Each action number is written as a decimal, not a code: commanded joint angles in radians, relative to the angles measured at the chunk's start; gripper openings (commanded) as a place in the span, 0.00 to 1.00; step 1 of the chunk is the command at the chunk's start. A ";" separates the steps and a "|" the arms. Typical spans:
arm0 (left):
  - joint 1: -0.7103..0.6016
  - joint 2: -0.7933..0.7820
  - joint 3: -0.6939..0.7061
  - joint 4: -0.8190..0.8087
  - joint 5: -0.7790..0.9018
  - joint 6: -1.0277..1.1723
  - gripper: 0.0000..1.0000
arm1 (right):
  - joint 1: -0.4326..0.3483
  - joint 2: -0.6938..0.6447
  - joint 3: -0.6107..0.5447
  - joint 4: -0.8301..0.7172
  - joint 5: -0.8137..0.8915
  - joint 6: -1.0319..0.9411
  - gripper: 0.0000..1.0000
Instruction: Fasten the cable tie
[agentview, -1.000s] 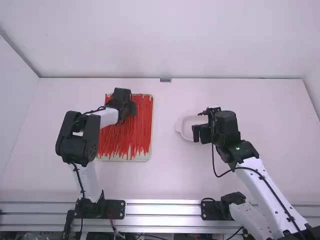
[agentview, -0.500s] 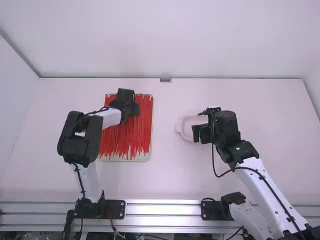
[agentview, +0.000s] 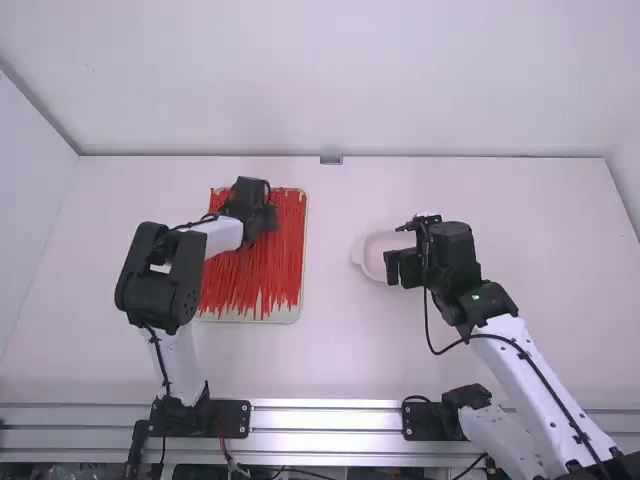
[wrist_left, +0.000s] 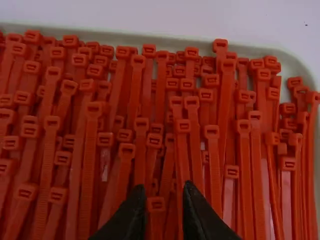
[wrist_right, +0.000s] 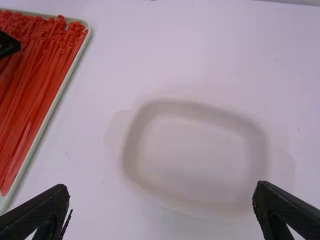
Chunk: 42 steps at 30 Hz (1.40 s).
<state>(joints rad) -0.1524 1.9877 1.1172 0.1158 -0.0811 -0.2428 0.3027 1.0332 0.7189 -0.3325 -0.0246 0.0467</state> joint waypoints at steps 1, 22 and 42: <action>0.002 0.013 -0.006 -0.003 -0.015 0.008 0.21 | 0.005 0.007 0.034 0.002 -0.004 0.001 0.99; 0.002 0.040 -0.006 0.000 -0.014 0.006 0.20 | 0.005 0.007 0.034 0.002 -0.004 0.001 0.99; 0.003 0.052 -0.006 0.007 -0.018 0.005 0.11 | 0.006 0.007 0.034 0.002 -0.004 0.001 0.99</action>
<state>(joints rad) -0.1524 2.0216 1.1172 0.1257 -0.0910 -0.2428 0.3031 1.0332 0.7189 -0.3321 -0.0296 0.0471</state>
